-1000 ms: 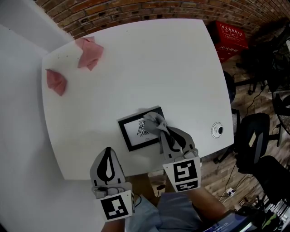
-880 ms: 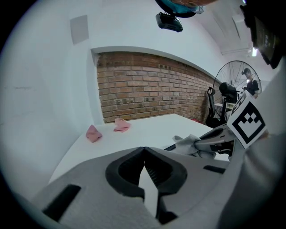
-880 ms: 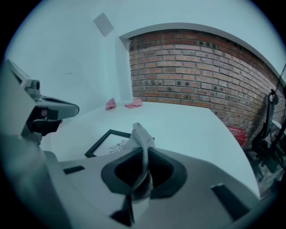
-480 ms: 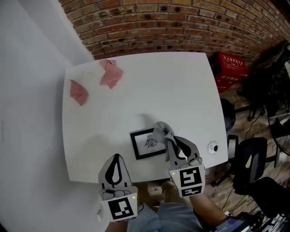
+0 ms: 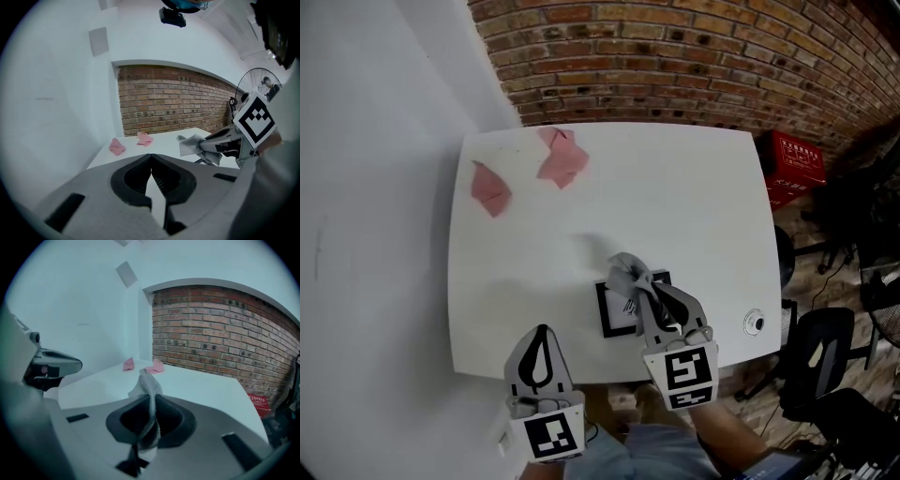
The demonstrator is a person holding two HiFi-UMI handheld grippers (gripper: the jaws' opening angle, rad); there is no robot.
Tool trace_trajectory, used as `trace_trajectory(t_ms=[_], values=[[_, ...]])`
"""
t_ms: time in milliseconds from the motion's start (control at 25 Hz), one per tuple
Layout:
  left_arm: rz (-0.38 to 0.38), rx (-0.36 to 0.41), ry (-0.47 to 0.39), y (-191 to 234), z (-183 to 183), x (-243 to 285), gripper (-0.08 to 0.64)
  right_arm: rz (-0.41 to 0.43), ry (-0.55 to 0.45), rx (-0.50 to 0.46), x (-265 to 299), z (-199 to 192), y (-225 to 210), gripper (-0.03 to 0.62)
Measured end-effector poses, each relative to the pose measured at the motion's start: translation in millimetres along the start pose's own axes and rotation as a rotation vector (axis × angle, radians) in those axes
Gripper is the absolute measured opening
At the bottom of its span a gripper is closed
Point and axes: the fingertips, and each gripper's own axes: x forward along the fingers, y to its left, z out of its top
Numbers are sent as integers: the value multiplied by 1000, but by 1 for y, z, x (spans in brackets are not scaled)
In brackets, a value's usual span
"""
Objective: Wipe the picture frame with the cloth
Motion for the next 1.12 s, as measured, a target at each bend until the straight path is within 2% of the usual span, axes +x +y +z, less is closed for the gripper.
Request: trace_trajectory(t_ms=[600,1120], values=[[37,-37,121,53,-58,18,9,108,106,4,63,-39,64,37],[11,-24,152,53,-74,29,9,92,138,4,70,-53,61,37]])
